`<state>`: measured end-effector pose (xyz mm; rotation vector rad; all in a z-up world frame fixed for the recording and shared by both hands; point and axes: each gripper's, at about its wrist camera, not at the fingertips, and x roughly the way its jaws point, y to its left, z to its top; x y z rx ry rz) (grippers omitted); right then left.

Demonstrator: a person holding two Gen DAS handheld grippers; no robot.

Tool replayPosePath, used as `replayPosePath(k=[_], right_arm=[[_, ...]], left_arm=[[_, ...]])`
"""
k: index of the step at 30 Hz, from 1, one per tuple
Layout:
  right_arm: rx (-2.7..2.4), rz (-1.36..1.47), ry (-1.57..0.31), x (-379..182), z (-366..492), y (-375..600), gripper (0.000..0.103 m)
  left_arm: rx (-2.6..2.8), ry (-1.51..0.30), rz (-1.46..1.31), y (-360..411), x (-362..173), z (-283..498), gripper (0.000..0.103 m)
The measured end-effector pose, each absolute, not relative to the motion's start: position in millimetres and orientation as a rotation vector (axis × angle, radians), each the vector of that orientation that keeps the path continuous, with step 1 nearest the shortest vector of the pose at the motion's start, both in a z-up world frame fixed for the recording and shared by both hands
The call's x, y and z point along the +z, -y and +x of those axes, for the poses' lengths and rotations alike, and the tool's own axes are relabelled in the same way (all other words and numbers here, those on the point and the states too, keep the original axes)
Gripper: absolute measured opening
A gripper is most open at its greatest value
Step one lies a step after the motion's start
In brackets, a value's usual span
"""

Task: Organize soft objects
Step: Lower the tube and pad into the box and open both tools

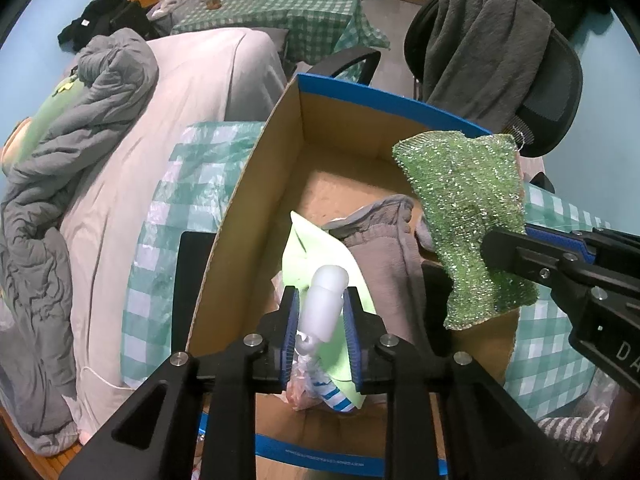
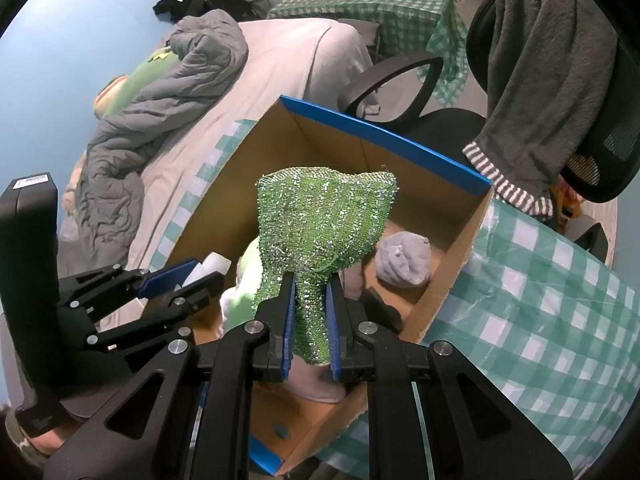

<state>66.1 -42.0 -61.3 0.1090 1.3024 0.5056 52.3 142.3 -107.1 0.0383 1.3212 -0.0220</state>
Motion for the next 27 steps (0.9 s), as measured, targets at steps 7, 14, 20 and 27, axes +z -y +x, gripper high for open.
replayPosePath(k=[7,14,20,27], right_arm=[[0.48,0.105,-1.283,-56.9,67.4,42.2,0.032],[0.457,0.101,-1.257,-46.9,65.3,49.9,0.042],[0.443,0.108,-1.231,-32.6,58.2,60.3,0.049],[0.41,0.115,-1.204,-16.6,47.8,77.1,0.059]], left_arm=[[-0.005,-1.316,0.046,-146.0,-106.4,49.5,0.047],[0.011,-1.323,0.037,-149.2,-101.5,43.4,0.056],[0.008,-1.307,0.055,-144.8,-87.0,35.0,0.06],[0.025,-1.268,0.044,-142.2,-59.9,25.9,0.072]])
